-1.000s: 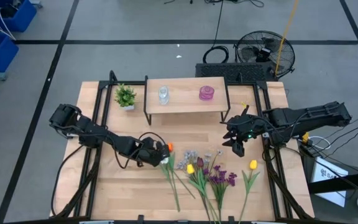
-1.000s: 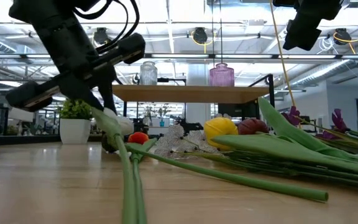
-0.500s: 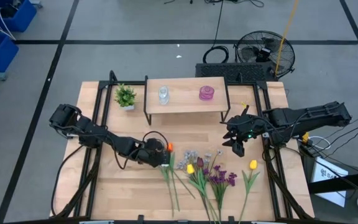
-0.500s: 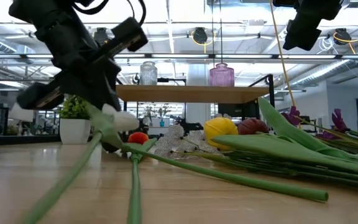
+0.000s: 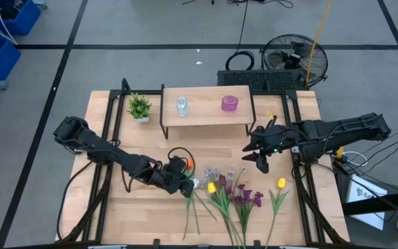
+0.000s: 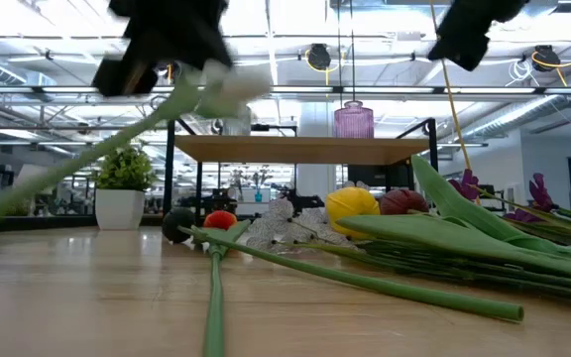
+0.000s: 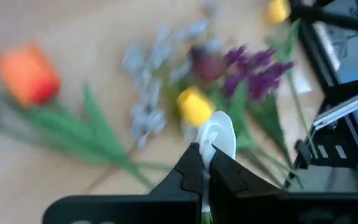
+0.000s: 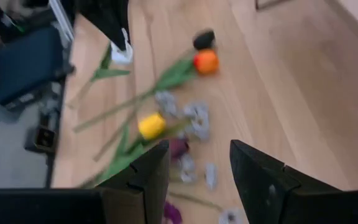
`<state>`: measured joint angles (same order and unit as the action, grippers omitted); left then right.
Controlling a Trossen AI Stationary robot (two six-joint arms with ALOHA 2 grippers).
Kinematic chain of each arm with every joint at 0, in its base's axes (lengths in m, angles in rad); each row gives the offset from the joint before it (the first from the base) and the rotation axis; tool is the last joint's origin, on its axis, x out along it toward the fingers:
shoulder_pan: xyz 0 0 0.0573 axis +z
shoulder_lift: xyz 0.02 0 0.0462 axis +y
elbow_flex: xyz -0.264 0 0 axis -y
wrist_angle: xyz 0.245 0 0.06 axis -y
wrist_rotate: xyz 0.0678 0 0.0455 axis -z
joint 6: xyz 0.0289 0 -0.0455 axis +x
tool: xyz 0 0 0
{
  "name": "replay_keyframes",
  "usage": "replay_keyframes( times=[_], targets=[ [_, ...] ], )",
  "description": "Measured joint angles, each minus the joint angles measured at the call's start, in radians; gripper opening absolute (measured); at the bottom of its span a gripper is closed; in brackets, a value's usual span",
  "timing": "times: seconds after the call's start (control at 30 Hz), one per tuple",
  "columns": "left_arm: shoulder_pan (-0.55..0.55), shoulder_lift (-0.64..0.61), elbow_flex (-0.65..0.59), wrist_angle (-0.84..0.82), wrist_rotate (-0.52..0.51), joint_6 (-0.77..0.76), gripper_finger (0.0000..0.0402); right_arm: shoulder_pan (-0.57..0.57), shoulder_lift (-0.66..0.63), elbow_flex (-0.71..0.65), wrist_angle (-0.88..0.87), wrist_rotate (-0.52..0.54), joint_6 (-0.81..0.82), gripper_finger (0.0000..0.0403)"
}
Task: Pick and place flowers into a vace then onto a shelf
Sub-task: Put the white tulip into the white vase
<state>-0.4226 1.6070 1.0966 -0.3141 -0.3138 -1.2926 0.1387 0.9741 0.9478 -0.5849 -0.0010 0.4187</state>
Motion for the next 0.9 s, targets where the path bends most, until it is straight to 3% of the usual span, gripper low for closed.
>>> replay_keyframes(
  times=[0.17,0.43,0.7,0.9],
  targets=[
    [-0.006,0.0,0.254,-0.346,-0.175,0.153,0.0005,0.0,0.0,0.0,0.112,-0.001,0.016,0.016],
    [0.033,-0.009,0.603,-0.718,-0.654,0.304,0.0005,-0.002,0.006,0.0,0.299,0.026,-0.006,0.016],
    [0.19,-0.008,0.842,-0.742,-0.897,0.742,0.0005,-0.002,0.007,0.0,0.413,0.088,-0.113,0.016],
    [0.333,-0.007,0.945,-0.721,-0.928,0.865,0.0007,-0.002,0.006,0.0,0.458,0.207,-0.163,0.016]
  ],
)
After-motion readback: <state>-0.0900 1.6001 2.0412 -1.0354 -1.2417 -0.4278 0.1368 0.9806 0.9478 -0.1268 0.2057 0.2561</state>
